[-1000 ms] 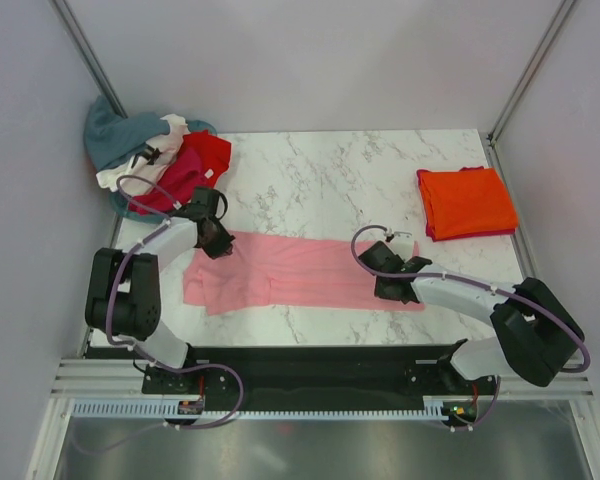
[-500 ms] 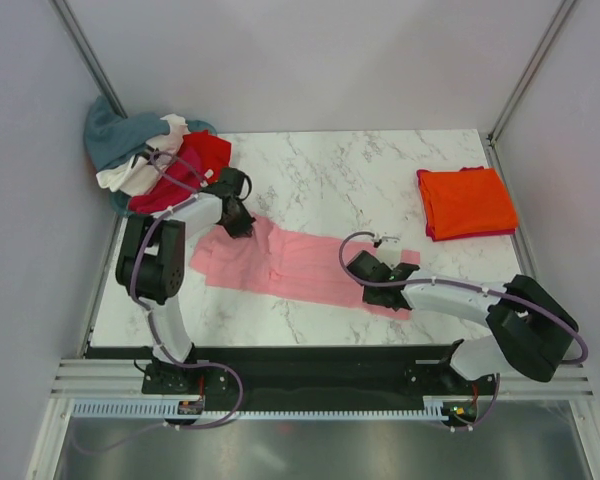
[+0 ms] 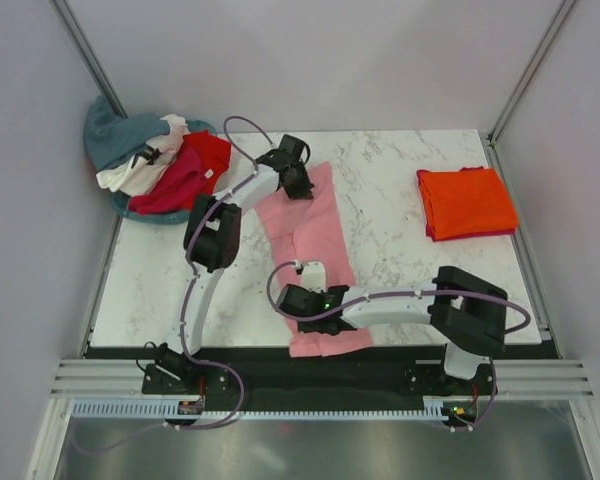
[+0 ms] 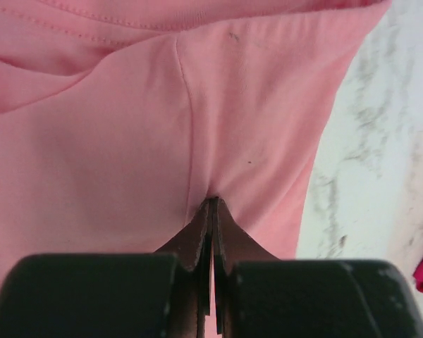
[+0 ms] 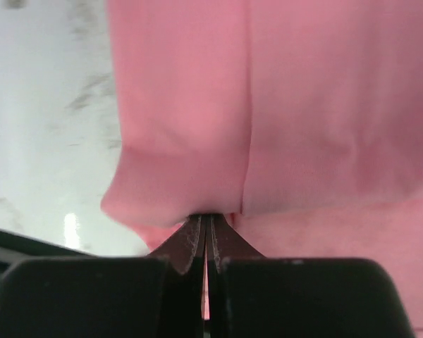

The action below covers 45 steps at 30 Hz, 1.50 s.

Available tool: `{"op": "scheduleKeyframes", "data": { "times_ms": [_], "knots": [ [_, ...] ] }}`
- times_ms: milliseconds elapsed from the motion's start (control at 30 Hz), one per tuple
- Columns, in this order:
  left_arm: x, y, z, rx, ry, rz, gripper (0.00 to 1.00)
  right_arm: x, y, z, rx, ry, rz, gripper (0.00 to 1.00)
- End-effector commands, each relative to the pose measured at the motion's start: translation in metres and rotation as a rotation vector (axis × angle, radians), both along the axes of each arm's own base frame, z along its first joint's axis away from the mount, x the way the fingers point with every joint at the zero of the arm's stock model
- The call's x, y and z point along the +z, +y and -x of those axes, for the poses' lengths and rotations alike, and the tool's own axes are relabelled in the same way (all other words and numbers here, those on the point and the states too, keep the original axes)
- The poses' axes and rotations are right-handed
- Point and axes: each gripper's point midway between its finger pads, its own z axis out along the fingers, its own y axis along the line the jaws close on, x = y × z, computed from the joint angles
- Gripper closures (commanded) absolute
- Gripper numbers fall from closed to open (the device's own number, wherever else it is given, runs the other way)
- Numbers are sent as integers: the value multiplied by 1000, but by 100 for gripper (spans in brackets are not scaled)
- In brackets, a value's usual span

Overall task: Fold and stack the t-shirts
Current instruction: Fold the tshirt

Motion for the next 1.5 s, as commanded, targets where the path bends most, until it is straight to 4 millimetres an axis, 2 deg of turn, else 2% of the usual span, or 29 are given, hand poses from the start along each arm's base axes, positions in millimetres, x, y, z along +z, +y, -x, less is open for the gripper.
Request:
{"op": "scheduleKeyframes", "data": {
  "times_ms": [0, 67, 133, 167, 267, 300, 367, 400, 467, 500, 567, 600, 800, 867, 933, 967, 1033, 1067, 1100, 1167, 1200, 1233, 1267, 1300, 1333, 1367, 1400, 1433, 1467],
  "knots": [
    [-15, -49, 2, -131, 31, 33, 98, -4, 63, 18, 93, 70, -89, 100],
    [-29, -61, 1, -138, 53, 65, 98, 2, 77, 13, 120, 49, -106, 100],
    [-23, -70, -11, -123, 31, 104, 98, 29, 89, 3, 122, -15, -166, 100],
    [-34, -72, -13, -120, 36, 104, 98, 38, 90, -1, 127, -44, -180, 100],
    [-20, -85, -32, -130, -42, 162, 98, 71, 86, -14, 146, -132, -209, 100],
    [-23, -88, -35, -131, -46, 184, 98, 80, 79, -19, 142, -151, -214, 100],
    [-20, -94, -38, -141, -59, 224, 98, 82, 68, -24, 126, -147, -214, 99],
    [-18, -95, -42, -130, -71, 237, 98, 82, 54, -31, 99, -145, -215, 99],
    [-17, -90, -49, -101, -83, 238, 98, 73, 33, -34, 72, -124, -197, 99],
    [-15, -87, -54, -89, -94, 244, 98, 81, 26, -37, 56, -130, -218, 99],
    [-16, -76, -63, -58, -97, 251, 98, 76, 1, -45, 12, -129, -198, 99],
    [-16, -71, -67, -39, -96, 259, 98, 87, -8, -50, -16, -148, -224, 98],
    [-3, -40, -102, 28, -152, 329, 98, 102, -54, -56, -88, -197, -241, 89],
    [14, -36, -109, 10, -184, 368, 98, 103, -61, -58, -104, -209, -236, 87],
    [39, -39, -110, -48, -230, 397, 89, 102, -71, -63, -119, -218, -222, 84],
    [64, -42, -111, -96, -288, 401, 84, 102, -72, -64, -119, -218, -221, 84],
    [89, -49, -101, -189, -324, 431, 71, 99, -79, -74, -118, -212, -194, 80],
    [100, -49, -97, -221, -346, 426, 67, 106, -77, -81, -117, -215, -201, 76],
    [122, -48, -89, -244, -368, 431, 61, 104, -83, -90, -136, -205, -186, 71],
    [141, -47, -78, -294, -392, 426, 56, 113, -82, -102, -115, -208, -182, 68],
    [139, -43, -70, -298, -378, 412, 51, 112, -87, -113, -134, -206, -169, 65],
    [171, -41, -61, -317, -422, 413, 50, 115, -90, -120, -127, -215, -160, 64],
    [165, -35, -50, -323, -402, 392, 50, 124, -86, -129, -120, -226, -179, 61],
    [169, -32, -42, -326, -396, 386, 50, 122, -94, -142, -148, -219, -168, 59],
    [200, -28, -29, -336, -432, 392, 50, 123, -95, -149, -141, -220, -165, 58],
    [204, -24, -19, -340, -428, 382, 50, 129, -92, -157, -133, -217, -191, 57],
    [177, -15, -4, -317, -354, 354, 50, 124, -100, -172, -163, -208, -197, 56],
    [204, -7, 11, -311, -391, 353, 50, 124, -101, -180, -168, -206, -208, 55],
    [198, -1, 21, -300, -372, 337, 50, 127, -101, -190, -169, -214, -224, 51]
  ]
}}
